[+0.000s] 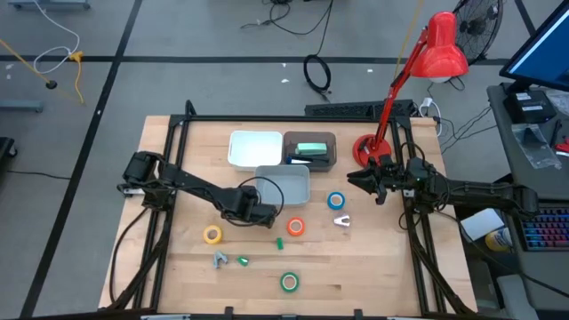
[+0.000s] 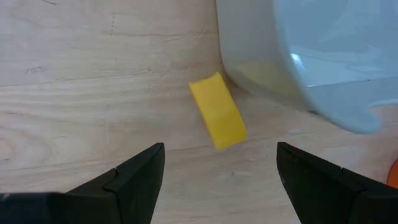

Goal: Pick and place Stapler, Stapler remover, tape
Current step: Put the yellow stapler into the black bin

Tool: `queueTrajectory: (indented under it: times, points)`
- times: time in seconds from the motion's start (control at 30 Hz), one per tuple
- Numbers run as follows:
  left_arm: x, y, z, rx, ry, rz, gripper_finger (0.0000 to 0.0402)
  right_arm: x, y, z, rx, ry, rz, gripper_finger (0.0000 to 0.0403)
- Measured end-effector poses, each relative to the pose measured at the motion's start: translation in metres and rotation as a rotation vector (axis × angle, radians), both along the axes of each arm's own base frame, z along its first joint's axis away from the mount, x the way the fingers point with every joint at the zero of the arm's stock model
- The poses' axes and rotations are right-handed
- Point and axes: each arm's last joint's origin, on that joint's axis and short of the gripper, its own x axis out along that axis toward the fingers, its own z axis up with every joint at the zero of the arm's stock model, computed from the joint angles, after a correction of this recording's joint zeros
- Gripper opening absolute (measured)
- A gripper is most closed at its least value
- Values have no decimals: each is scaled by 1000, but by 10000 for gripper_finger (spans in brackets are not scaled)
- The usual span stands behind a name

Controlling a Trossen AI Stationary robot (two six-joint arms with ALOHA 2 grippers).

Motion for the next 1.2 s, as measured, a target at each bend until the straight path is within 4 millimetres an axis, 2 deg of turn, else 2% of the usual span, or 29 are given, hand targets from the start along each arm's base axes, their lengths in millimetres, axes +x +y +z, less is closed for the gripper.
queueTrajectory:
  times: [1.2]
  points:
    - [-5, 4, 0, 19, 30, 118, 308, 0, 0, 0, 19, 0, 1, 93]
